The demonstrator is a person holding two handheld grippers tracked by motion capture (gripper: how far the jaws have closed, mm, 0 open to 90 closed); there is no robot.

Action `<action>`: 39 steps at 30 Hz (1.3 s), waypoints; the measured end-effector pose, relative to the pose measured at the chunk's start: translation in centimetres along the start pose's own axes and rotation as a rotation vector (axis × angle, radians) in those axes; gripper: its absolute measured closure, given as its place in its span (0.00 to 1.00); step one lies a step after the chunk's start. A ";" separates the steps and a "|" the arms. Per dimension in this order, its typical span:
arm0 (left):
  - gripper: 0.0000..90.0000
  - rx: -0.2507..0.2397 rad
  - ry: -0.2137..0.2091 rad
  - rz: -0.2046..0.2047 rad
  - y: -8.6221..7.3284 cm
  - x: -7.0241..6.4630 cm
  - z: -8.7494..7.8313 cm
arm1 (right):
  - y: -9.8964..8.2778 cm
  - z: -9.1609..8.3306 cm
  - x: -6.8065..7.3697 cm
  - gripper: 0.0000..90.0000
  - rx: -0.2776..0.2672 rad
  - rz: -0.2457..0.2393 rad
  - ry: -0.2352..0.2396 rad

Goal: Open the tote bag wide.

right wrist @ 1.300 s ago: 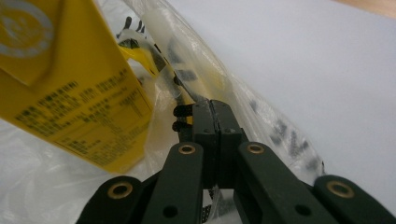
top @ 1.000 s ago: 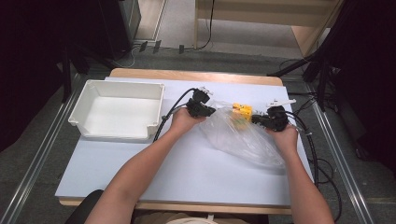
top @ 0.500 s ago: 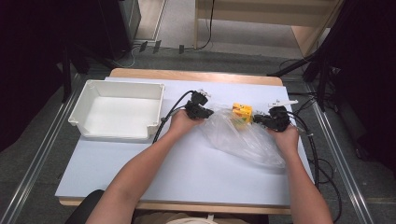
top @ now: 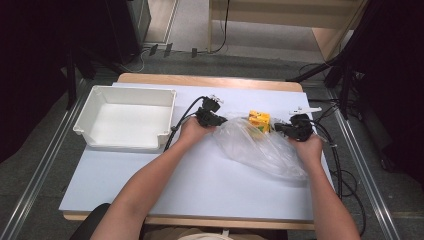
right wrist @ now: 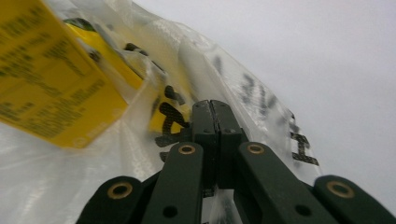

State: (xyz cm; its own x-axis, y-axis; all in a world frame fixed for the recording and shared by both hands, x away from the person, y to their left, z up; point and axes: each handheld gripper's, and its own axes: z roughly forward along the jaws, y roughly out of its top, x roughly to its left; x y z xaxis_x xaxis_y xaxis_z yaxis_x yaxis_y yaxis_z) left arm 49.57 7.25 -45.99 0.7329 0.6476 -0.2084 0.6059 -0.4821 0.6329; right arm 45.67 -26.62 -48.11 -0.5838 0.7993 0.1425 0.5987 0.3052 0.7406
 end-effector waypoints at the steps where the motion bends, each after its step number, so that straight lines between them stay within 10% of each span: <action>1: 0.94 -0.001 0.000 -0.002 0.1 0.0 -0.2 | 0.2 -0.2 0.1 1.00 -0.001 -0.003 0.000; 27: 0.94 -0.078 -0.055 0.089 5.2 -3.6 -7.0 | 3.8 -7.7 3.9 1.00 -0.082 -0.037 0.057; 39: 0.93 -0.047 -0.077 0.094 5.0 -5.4 -6.1 | 2.4 -10.0 7.6 1.00 -0.124 -0.056 0.088</action>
State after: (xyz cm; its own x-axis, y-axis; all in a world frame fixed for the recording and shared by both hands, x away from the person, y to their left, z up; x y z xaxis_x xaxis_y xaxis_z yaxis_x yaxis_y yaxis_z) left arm 46.78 4.95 -37.11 0.8084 0.5528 -0.2023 0.5197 -0.5089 0.6862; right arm 37.18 -25.01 -38.64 -0.6633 0.7328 0.1522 0.4952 0.2773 0.8233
